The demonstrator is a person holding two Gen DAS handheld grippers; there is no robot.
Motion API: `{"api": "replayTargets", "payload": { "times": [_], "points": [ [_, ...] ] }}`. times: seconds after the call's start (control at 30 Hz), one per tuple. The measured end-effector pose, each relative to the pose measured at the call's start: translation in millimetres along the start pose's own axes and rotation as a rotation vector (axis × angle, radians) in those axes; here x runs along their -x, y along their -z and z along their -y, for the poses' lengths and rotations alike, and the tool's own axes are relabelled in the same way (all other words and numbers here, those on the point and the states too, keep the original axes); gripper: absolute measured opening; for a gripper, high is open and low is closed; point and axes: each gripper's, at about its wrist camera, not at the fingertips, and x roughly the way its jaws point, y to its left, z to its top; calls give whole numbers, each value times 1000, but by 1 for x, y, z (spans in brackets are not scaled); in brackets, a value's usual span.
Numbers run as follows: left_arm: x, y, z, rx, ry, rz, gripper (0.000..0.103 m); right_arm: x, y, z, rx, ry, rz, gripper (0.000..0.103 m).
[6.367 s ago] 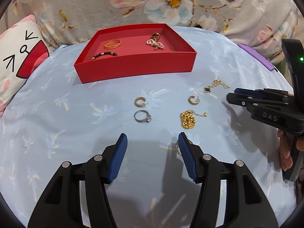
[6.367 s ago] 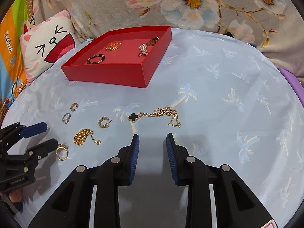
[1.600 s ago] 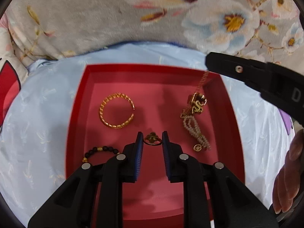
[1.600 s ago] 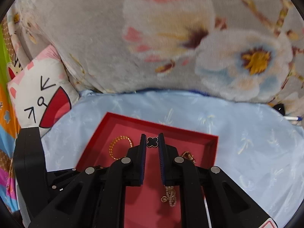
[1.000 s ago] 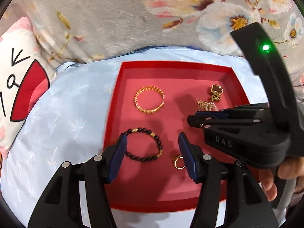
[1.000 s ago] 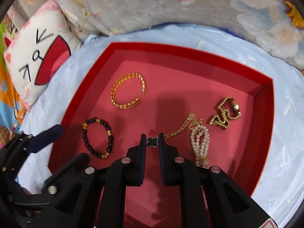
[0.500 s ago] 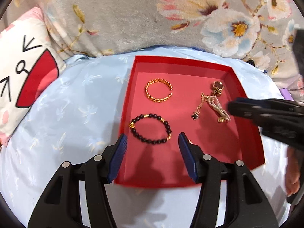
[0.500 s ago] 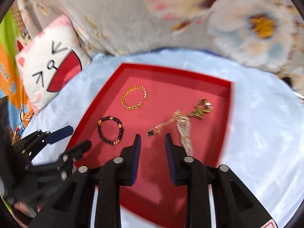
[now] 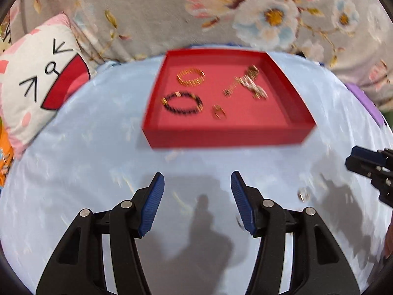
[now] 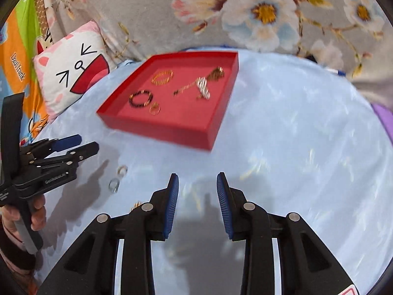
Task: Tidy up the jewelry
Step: 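Lower the left tool and grasp the silver stone ring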
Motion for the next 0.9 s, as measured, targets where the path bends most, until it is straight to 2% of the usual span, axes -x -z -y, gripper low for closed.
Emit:
{"api": "replayTargets", "payload": {
  "times": [0.1, 0.3, 0.7, 0.87, 0.9],
  "points": [
    [0, 17, 7, 9, 14, -9, 54, -2, 21, -4, -6, -5, -10, 32],
    [-4, 42, 27, -15, 22, -14, 54, -1, 39, -12, 12, 0, -3, 32],
    [-16, 46, 42, -52, 25, -8, 51, -5, 46, -27, 51, -12, -6, 32],
    [-18, 44, 45, -62, 21, -8, 42, -6, 47, -31, 61, -11, -9, 33],
    [-17, 44, 45, -67, 22, -5, 36, -7, 48, -32, 64, -12, -10, 33]
  ]
}}
